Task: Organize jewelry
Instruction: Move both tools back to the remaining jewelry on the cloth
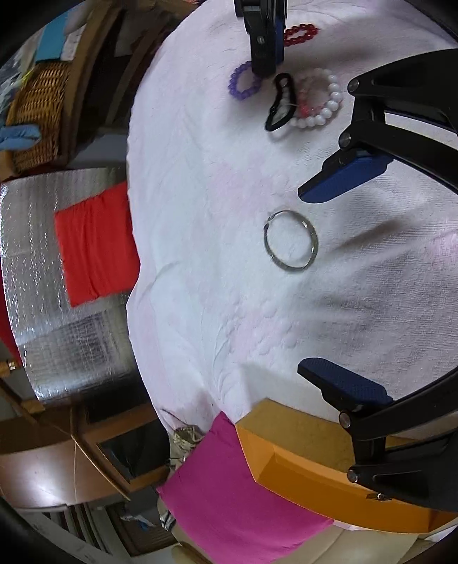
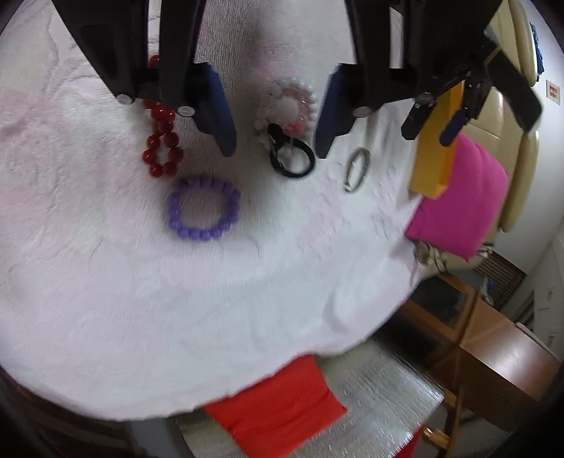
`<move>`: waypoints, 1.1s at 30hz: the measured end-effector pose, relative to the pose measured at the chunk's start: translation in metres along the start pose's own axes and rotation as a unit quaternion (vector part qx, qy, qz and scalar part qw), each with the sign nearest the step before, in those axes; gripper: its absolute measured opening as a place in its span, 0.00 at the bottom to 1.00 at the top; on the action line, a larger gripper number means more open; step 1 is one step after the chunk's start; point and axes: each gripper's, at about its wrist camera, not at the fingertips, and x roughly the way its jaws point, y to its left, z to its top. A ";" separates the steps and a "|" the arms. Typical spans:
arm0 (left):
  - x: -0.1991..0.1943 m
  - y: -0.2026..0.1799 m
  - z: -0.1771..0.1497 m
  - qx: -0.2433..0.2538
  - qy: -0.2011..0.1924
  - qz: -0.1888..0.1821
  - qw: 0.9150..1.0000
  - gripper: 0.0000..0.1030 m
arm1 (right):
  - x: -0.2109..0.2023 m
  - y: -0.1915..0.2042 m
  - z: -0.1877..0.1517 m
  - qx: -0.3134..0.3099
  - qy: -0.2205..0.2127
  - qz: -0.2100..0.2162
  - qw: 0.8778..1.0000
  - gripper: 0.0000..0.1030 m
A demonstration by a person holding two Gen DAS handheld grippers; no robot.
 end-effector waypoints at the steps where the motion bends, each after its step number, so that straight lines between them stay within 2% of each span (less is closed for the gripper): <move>1: 0.000 -0.001 0.000 0.003 0.000 0.000 1.000 0.87 | 0.004 0.001 0.000 -0.001 0.005 -0.003 1.000 0.47; 3: 0.000 0.001 -0.001 0.003 0.001 0.001 1.000 0.87 | 0.009 0.002 -0.001 -0.006 0.007 -0.008 1.000 0.45; 5: -0.001 0.003 -0.001 0.001 0.003 0.003 1.000 0.87 | 0.012 0.007 -0.002 -0.017 0.008 -0.016 1.000 0.37; 8: 0.000 0.008 -0.002 0.001 0.004 0.009 1.000 0.87 | 0.017 0.012 -0.003 -0.029 0.003 -0.034 0.999 0.34; 9: 0.001 0.010 -0.003 0.000 0.006 0.011 1.000 0.87 | 0.017 0.013 -0.004 -0.032 0.001 -0.038 0.999 0.26; 11: 0.002 0.014 -0.004 -0.002 0.010 0.016 1.000 0.87 | 0.019 0.017 -0.005 -0.049 -0.009 -0.061 0.997 0.16; 13: 0.004 0.016 -0.004 -0.003 0.014 0.014 1.000 0.87 | 0.019 0.020 -0.006 -0.061 -0.022 -0.081 0.995 0.10; 15: 0.004 0.016 -0.005 -0.003 0.015 0.011 1.000 0.87 | 0.015 0.018 -0.004 -0.056 -0.038 -0.089 0.994 0.08; 16: 0.003 0.016 -0.005 -0.001 0.014 0.009 1.000 0.87 | 0.011 0.016 -0.002 -0.051 -0.049 -0.090 0.993 0.03; 19: 0.001 0.012 -0.005 0.005 0.008 0.001 1.000 0.87 | -0.001 0.005 0.003 -0.028 -0.072 -0.086 0.993 0.03; 22: 0.001 0.006 -0.004 0.012 0.006 -0.009 1.000 0.87 | -0.008 -0.004 0.006 -0.008 -0.069 -0.061 0.996 0.03; 24: 0.003 0.003 -0.003 0.011 0.011 -0.011 1.000 0.87 | -0.009 -0.004 0.007 -0.010 -0.067 -0.060 0.996 0.03; 27: 0.004 0.001 -0.001 0.013 0.015 -0.018 1.000 0.87 | -0.006 -0.009 0.009 0.009 -0.031 -0.024 0.999 0.03; 28: 0.004 0.001 0.000 0.021 0.012 -0.013 1.000 0.87 | -0.006 -0.011 0.009 0.018 -0.025 -0.014 0.999 0.04; 30: 0.004 0.009 0.002 0.027 -0.003 0.026 0.999 0.87 | -0.006 -0.012 0.009 0.024 -0.024 -0.013 0.999 0.04; 32: 0.010 0.024 0.004 0.022 -0.001 0.050 0.998 0.87 | -0.006 -0.013 0.009 0.032 -0.020 -0.004 0.999 0.14; 33: 0.016 0.036 0.005 0.008 0.010 0.056 0.998 0.87 | -0.005 -0.014 0.007 0.036 -0.014 0.001 0.999 0.37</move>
